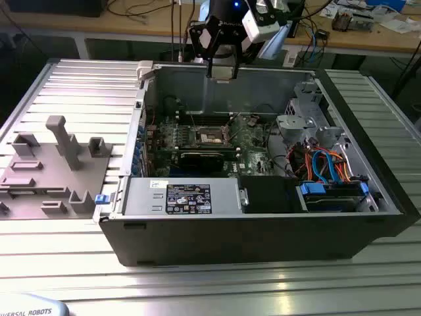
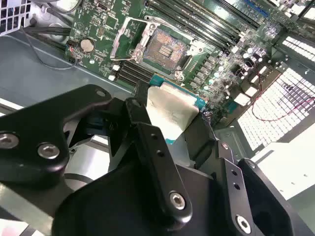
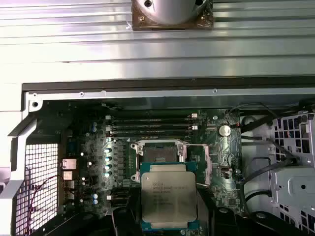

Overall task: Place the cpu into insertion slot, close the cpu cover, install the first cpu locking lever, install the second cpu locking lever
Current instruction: 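Place the cpu into insertion slot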

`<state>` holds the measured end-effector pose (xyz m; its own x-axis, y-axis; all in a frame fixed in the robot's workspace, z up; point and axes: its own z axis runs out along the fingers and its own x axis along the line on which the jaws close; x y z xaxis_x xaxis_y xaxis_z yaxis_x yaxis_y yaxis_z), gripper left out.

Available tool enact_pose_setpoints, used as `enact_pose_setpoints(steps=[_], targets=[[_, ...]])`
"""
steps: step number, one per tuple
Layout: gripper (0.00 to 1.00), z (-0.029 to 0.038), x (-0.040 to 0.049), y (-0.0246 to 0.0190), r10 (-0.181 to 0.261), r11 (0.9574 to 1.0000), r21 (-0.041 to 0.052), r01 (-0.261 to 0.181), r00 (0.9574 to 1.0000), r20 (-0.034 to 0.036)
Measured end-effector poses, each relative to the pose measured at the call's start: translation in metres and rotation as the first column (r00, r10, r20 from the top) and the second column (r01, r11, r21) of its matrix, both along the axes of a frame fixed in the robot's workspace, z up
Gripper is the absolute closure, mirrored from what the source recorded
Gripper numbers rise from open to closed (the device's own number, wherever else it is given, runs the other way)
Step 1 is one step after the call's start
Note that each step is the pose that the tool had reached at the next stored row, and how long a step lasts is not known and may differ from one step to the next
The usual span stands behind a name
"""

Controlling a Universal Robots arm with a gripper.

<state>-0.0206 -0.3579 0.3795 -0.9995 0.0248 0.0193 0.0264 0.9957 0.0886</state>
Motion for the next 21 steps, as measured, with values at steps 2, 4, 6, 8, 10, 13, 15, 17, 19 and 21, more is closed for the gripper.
enact_pose_setpoints(steps=[2,4,6,8,10,13,15,17,19,21], targets=[[0.46,-0.0006,-0.0008,0.0000,0.000,1.0000,0.0000,0.000,1.0000,0.0000],[0.46,-0.0008,-0.0012,0.0000,0.000,1.0000,-0.0001,0.000,1.0000,0.0000],[0.46,-0.0012,-0.0016,0.0000,0.000,1.0000,0.0000,0.000,1.0000,0.0000],[0.46,-0.0016,-0.0020,0.0000,0.000,1.0000,0.0000,0.000,1.0000,0.0000],[0.46,-0.0020,-0.0022,-0.0001,0.000,1.0000,-0.0001,0.000,1.0000,0.0000],[0.46,-0.0025,-0.0024,-0.0001,0.000,1.0000,0.0000,0.000,1.0000,0.0000],[0.46,-0.0027,-0.0024,-0.0001,0.000,1.0000,-0.0001,0.000,1.0000,0.0000],[0.46,-0.0031,-0.0024,-0.0001,0.000,1.0000,-0.0001,0.000,1.0000,0.0000],[0.46,-0.0035,-0.0024,-0.0001,0.000,1.0000,0.0000,0.000,1.0000,0.0000],[0.46,-0.0039,-0.0024,-0.0001,0.000,1.0000,-0.0001,0.000,1.0000,0.0000]])
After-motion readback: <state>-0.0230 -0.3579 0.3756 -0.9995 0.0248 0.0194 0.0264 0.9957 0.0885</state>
